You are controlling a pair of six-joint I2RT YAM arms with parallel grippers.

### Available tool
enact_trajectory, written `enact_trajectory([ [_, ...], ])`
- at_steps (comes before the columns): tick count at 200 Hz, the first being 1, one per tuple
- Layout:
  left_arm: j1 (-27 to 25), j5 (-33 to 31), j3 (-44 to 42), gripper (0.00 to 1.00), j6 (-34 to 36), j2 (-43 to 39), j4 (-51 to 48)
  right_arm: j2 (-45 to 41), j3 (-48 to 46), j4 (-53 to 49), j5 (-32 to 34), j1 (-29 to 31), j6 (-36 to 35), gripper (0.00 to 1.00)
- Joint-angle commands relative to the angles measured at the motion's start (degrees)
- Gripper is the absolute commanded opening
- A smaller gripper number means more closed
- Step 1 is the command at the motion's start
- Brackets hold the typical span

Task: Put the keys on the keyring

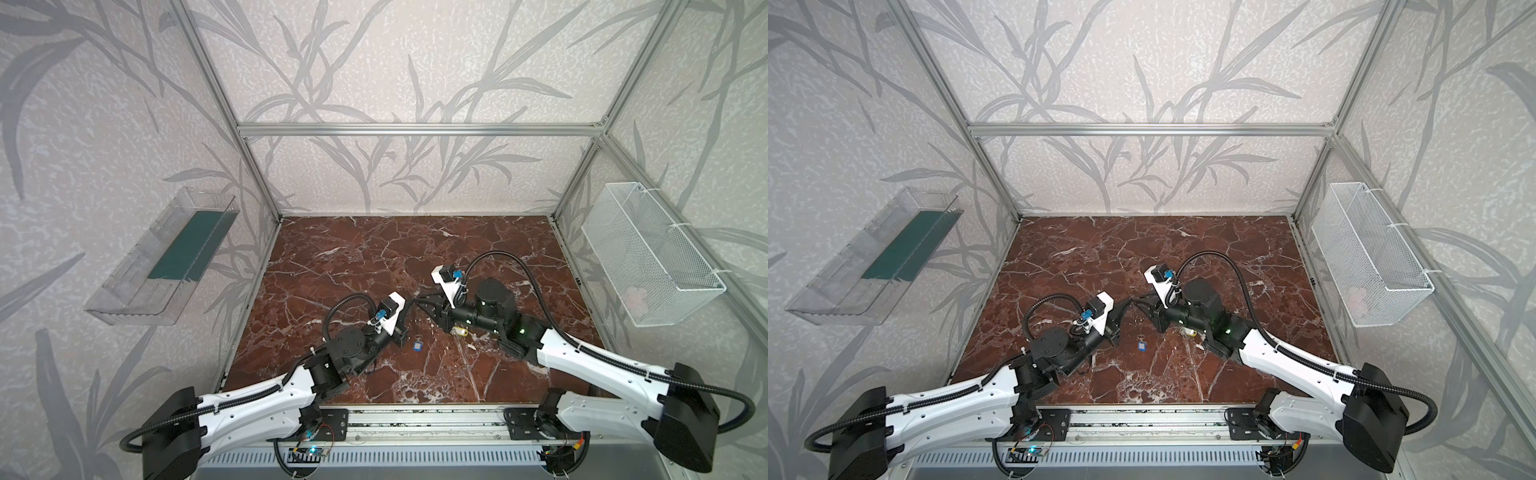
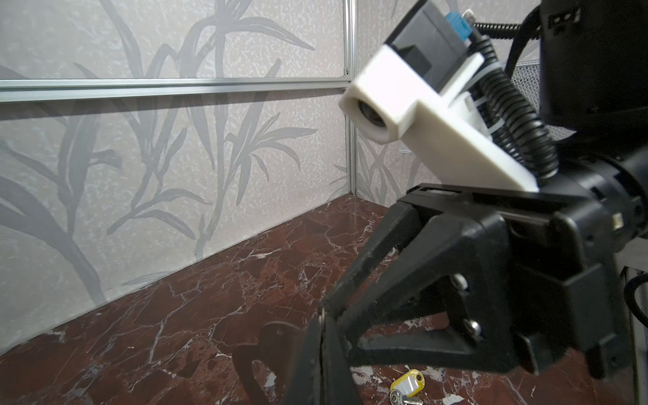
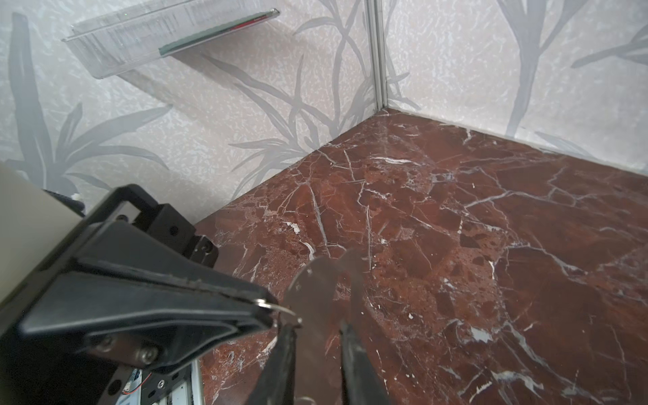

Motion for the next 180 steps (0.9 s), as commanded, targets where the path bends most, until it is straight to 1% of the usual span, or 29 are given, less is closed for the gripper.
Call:
enact_trajectory([
  [1,-0.68,-2.43,2.69,0.00,1.42,-0.22,3.96,-0.58,0.59,-2.33,3.84,-0.32,-0.13,0.26],
  [15,-0.83,-2.81,2.85,0.00,1.51,-0.14,3.69,-1.19,0.38,-2.99,4.58,-0.33,-0.45,0.24],
  [29,-0.87,-2.98,2.92,0.00,1.57,-0.05,3.42,-1.73,0.17,-3.37,4.79,-0.33,-0.68,0.18],
  [38,-0.98,-3.03,3.00,0.00,1.64,0.04,3.24,-1.92,0.21,-3.61,4.64,-0.37,-0.94,0.16],
  [87,-1.36,-3.88,4.58,0.00,2.25,1.26,0.71,-2.63,0.30,-3.49,3.69,-0.41,-1.28,0.17],
  [135,-1.53,-2.60,4.97,0.00,1.73,1.70,-0.51,-3.02,1.31,-4.18,-0.47,-0.63,-3.23,0.18],
  [154,-1.30,-2.87,7.08,0.00,-0.06,1.75,-5.31,-3.82,1.36,-5.80,0.06,-1.15,-3.85,0.18],
  [162,-0.91,-2.63,8.64,0.00,-2.25,1.53,-8.23,-4.49,1.23,-6.50,0.30,-1.67,-4.10,0.18],
  [180,1.34,-0.07,15.00,0.00,-7.75,1.19,-19.92,-6.74,1.07,-8.26,-0.18,-3.31,-3.93,0.17],
])
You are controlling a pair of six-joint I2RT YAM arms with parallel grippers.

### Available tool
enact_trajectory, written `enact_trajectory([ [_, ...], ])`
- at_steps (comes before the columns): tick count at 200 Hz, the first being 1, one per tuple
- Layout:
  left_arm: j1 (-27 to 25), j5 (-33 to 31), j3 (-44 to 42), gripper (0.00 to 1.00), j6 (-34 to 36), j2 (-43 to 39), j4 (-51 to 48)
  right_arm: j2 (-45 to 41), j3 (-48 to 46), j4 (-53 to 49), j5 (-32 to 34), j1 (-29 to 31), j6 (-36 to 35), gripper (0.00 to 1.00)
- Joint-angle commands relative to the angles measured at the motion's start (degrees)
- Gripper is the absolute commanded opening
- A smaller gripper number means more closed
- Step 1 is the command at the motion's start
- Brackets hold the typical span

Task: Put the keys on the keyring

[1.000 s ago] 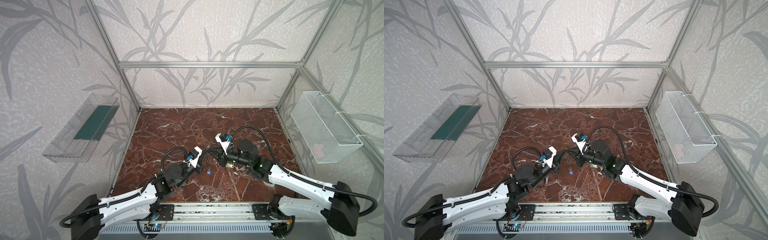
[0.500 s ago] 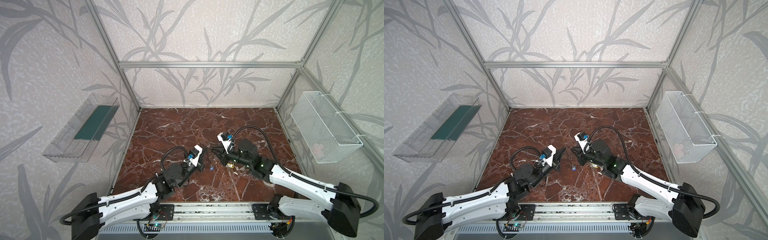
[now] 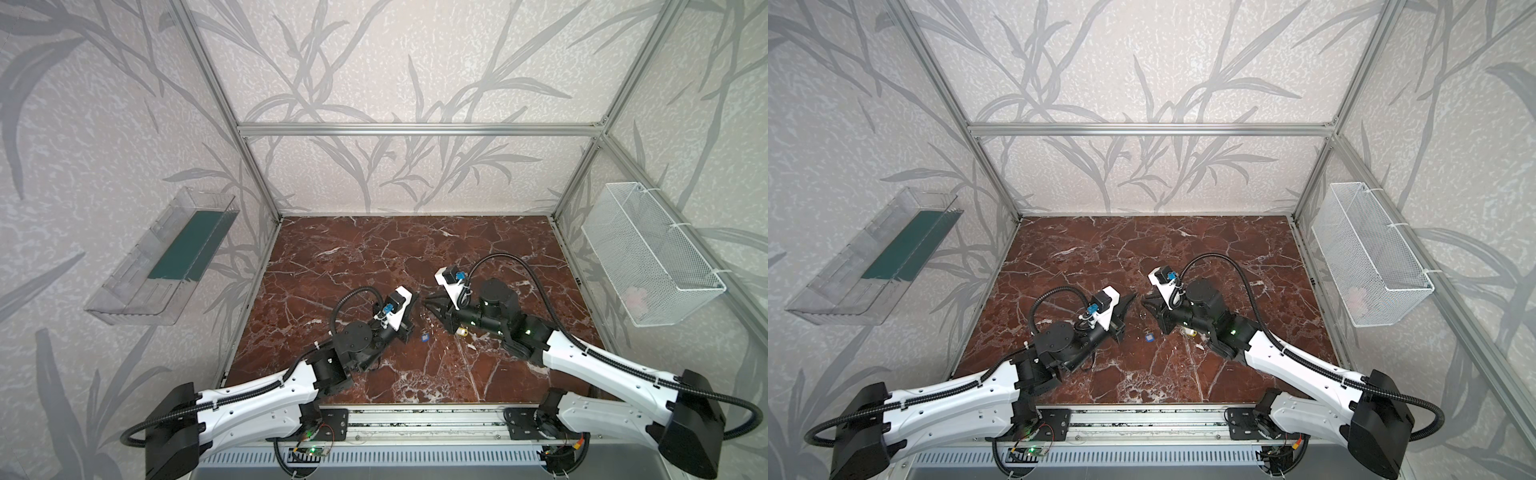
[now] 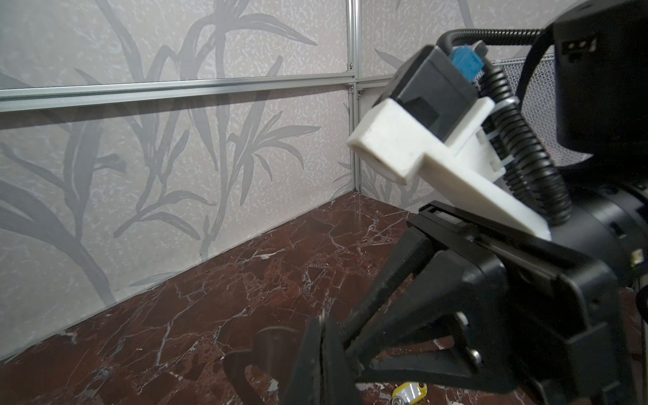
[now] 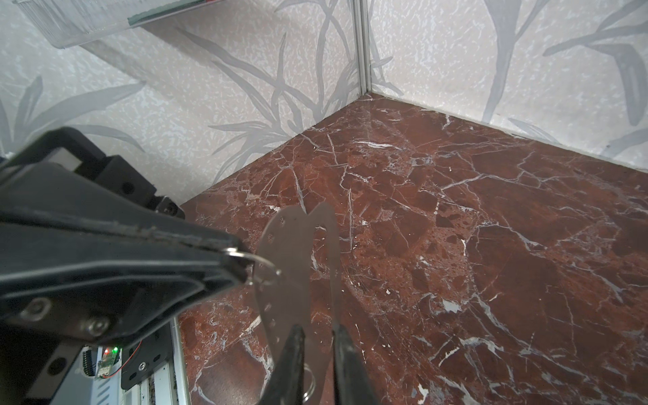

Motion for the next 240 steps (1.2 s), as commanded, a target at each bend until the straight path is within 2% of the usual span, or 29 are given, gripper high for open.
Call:
enact_trajectory([
  [1,2.12,2.52,8.21,0.00,-6.82,-0.69,-12.23,-3.76,1.08,-2.46,-0.90,-1.91,-1.09,0.17],
  [14,3.50,5.47,13.20,0.00,-8.47,-0.91,-20.81,-5.79,1.17,-4.35,-2.01,-2.90,-1.59,0.17],
  [32,4.15,4.68,16.89,0.00,-9.93,-2.13,-26.36,-7.90,1.85,-8.44,-4.67,-3.76,-3.21,0.18],
  [47,4.65,4.97,18.45,0.00,-10.77,-3.67,-28.54,-9.35,1.78,-10.64,-6.33,-3.85,-4.35,0.26],
  [69,4.99,8.07,19.22,0.00,-10.79,-5.18,-28.48,-10.09,-0.06,-7.52,-10.01,-5.52,-1.46,0.38],
  [103,5.11,10.21,19.94,0.00,-10.65,-5.15,-28.90,-6.35,-1.28,4.51,-18.64,-8.67,9.89,0.44],
  [118,5.13,10.60,19.81,0.00,-10.77,-5.00,-28.64,-3.68,-0.68,8.54,-21.60,-8.68,12.52,0.44],
  [167,5.12,12.00,18.77,0.00,-11.18,-5.49,-26.49,2.67,-0.43,15.35,-27.70,-8.68,13.24,0.47],
  [240,5.11,12.41,18.16,0.00,-11.16,-6.34,-25.08,4.53,-2.59,24.06,-35.00,-8.68,16.84,0.49],
])
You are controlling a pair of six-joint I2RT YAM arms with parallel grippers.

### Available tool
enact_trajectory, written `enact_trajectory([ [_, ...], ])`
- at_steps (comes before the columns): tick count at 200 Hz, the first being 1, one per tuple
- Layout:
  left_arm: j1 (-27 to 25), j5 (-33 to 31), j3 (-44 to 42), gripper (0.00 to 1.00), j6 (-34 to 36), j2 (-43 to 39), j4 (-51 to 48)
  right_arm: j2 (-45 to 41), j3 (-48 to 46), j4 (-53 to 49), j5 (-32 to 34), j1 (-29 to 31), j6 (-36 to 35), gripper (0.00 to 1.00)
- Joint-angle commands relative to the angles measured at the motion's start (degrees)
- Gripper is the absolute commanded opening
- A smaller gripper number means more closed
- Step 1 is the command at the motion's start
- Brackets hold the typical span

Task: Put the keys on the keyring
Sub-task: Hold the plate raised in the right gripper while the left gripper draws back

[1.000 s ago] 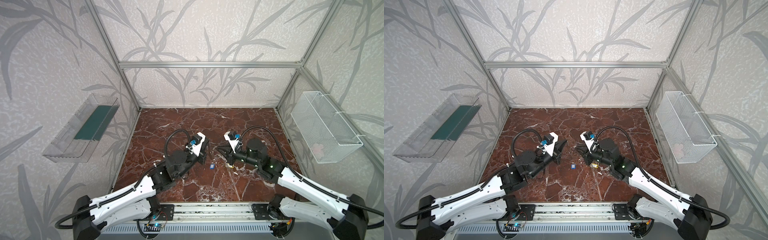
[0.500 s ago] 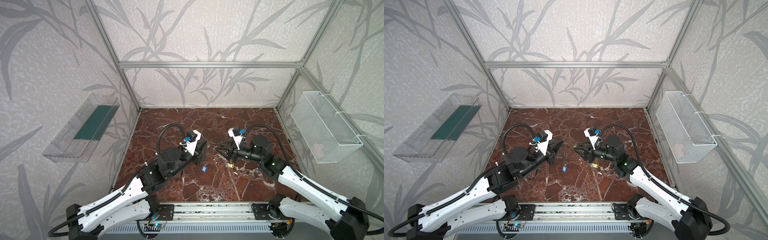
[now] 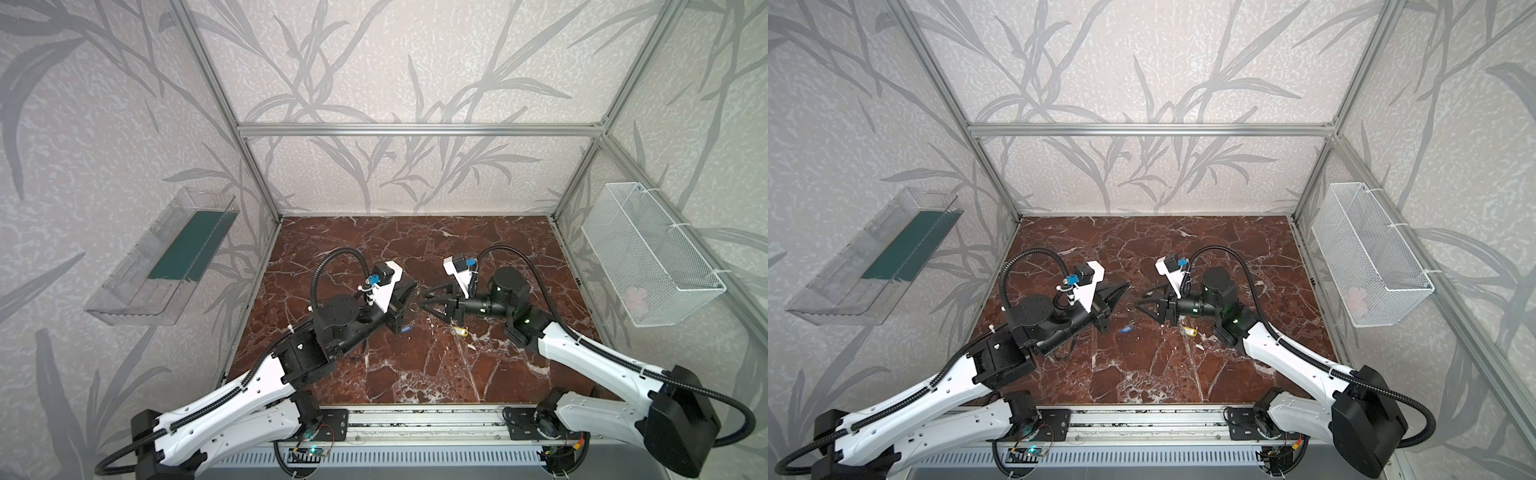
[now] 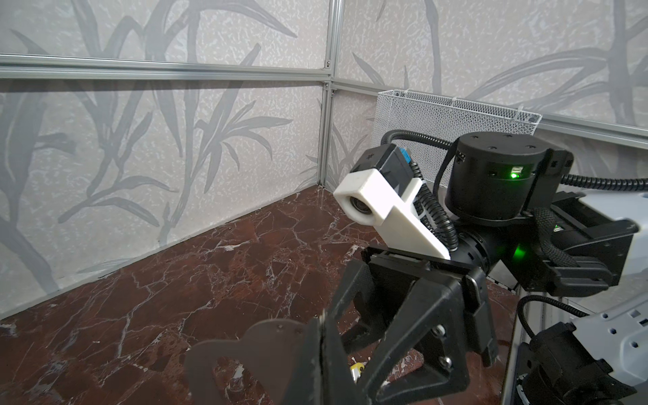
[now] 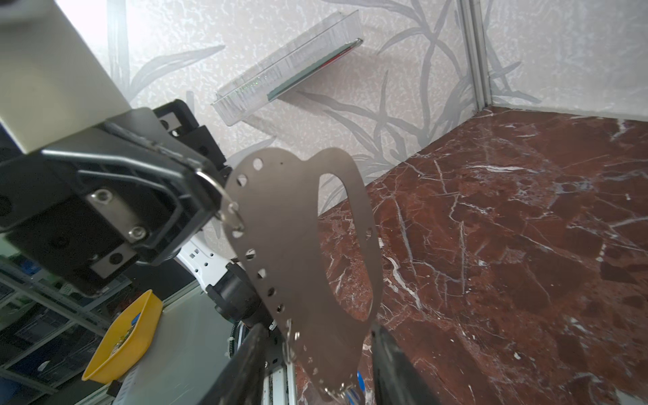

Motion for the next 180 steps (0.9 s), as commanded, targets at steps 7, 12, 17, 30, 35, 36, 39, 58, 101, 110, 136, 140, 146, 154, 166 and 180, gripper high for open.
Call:
enact_trajectory([
  [7,0.33,0.30,0.30,0.00,-1.19,-1.07,2.74,0.32,-1.13,5.92,-4.33,-0.05,2.10,0.49],
  [12,0.31,0.24,0.22,0.00,-1.16,-1.16,2.88,0.32,-1.06,6.09,-4.58,-0.05,2.18,0.49],
  [17,0.31,0.17,0.07,0.00,-1.18,-1.16,2.99,0.26,-1.21,6.23,-4.72,-0.05,2.33,0.49],
  [30,0.31,0.10,-0.04,0.00,-1.15,-1.26,3.48,0.15,-1.18,5.76,-5.11,-0.03,2.14,0.48],
  [35,0.31,0.08,-0.09,0.00,-1.17,-1.30,3.61,0.10,-1.21,5.59,-5.14,-0.05,2.09,0.48],
  [36,0.31,0.08,-0.11,0.00,-1.14,-1.32,3.71,0.08,-1.17,5.49,-5.17,-0.05,2.06,0.48],
  [39,0.31,0.02,-0.13,0.00,-1.17,-1.30,3.81,0.06,-1.24,5.22,-5.13,-0.05,1.92,0.48],
  [58,0.31,0.03,-0.14,0.00,-1.01,-1.19,4.14,-0.03,-1.25,3.80,-5.06,-0.04,1.09,0.47],
  [101,0.29,0.07,0.02,0.00,-0.90,-0.99,4.68,-0.34,-1.40,1.33,-4.27,-0.07,-0.05,0.29],
  [110,0.31,0.09,-0.02,0.00,-0.77,-0.99,4.68,-0.38,-1.22,0.96,-4.08,-0.05,-0.37,0.24],
  [136,0.27,0.09,-0.09,0.00,-0.84,-0.95,4.86,0.03,-0.56,0.03,-4.13,-0.05,-0.91,0.15],
  [140,0.31,0.08,-0.05,0.00,-0.83,-0.95,4.85,0.06,-0.63,0.04,-4.17,-0.05,-0.86,0.14],
  [146,0.31,0.08,-0.07,0.00,-0.84,-0.95,4.86,0.13,-0.52,-0.04,-4.22,-0.05,-0.87,0.13],
  [154,0.31,-0.01,-0.04,0.00,-0.82,-0.95,4.90,0.15,-0.43,-0.06,-4.32,-0.05,-0.93,0.12],
  [166,0.30,-0.05,-0.08,0.00,-0.75,-0.99,4.87,0.23,-0.29,-0.05,-4.32,-0.05,-0.89,0.13],
  [180,0.31,-0.01,-0.05,0.00,-0.70,-0.99,4.86,0.15,-0.25,-0.06,-4.26,-0.05,-0.95,0.15],
])
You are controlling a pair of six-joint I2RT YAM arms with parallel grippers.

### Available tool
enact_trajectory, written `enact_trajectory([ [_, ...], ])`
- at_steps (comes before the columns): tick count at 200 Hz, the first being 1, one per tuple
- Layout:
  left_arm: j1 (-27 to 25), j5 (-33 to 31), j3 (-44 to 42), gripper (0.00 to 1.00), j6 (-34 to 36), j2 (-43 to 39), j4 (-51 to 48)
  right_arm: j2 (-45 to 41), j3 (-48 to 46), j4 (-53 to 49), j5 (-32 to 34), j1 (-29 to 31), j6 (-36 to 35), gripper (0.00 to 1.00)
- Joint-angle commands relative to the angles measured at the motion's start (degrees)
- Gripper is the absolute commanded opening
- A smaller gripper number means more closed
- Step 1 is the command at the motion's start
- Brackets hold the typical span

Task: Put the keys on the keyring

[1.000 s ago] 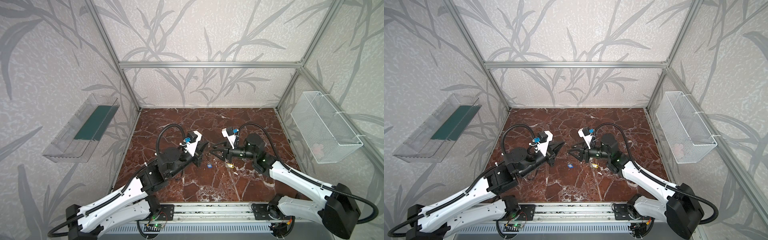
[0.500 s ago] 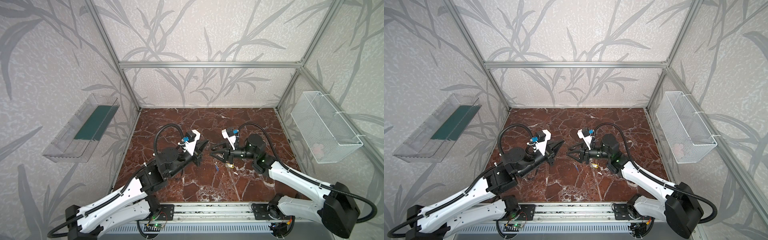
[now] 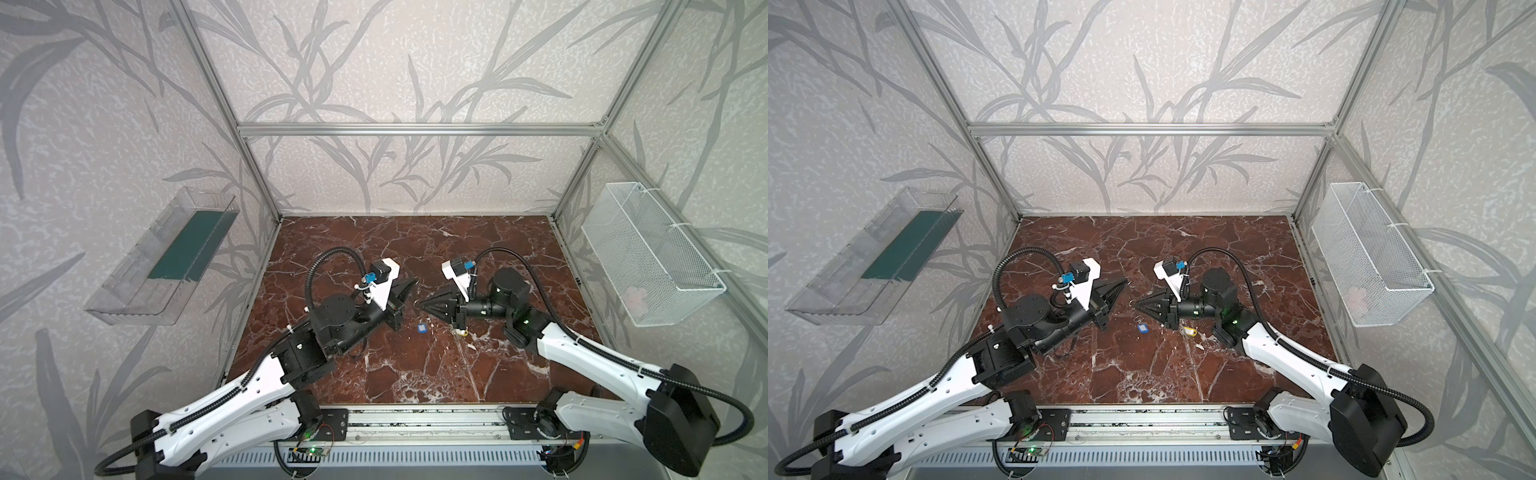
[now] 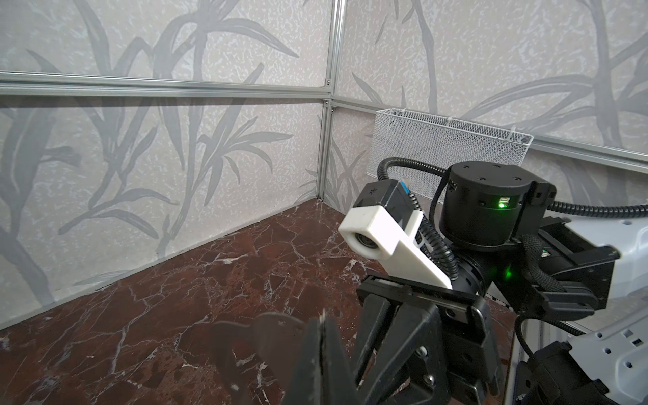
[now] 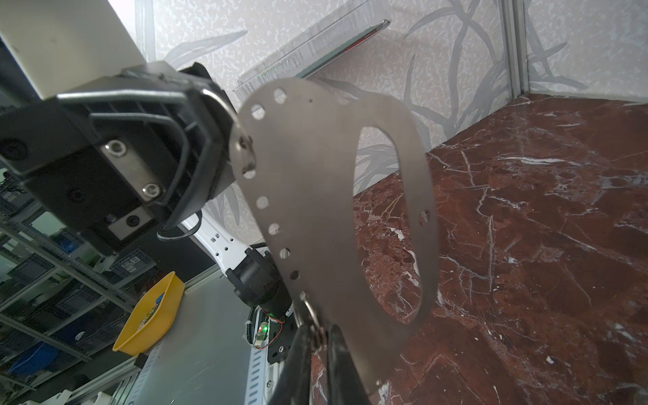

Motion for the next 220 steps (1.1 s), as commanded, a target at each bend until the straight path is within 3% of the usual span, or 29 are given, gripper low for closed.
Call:
enact_trajectory([
  [1,0.12,0.05,0.02,0.00,-0.31,-0.90,2.26,0.01,0.58,0.01,-0.49,-0.05,-0.74,0.15],
  [220,0.15,-1.04,-1.18,0.00,-0.16,-0.49,3.04,2.03,1.80,5.99,-4.95,1.37,2.17,0.20],
])
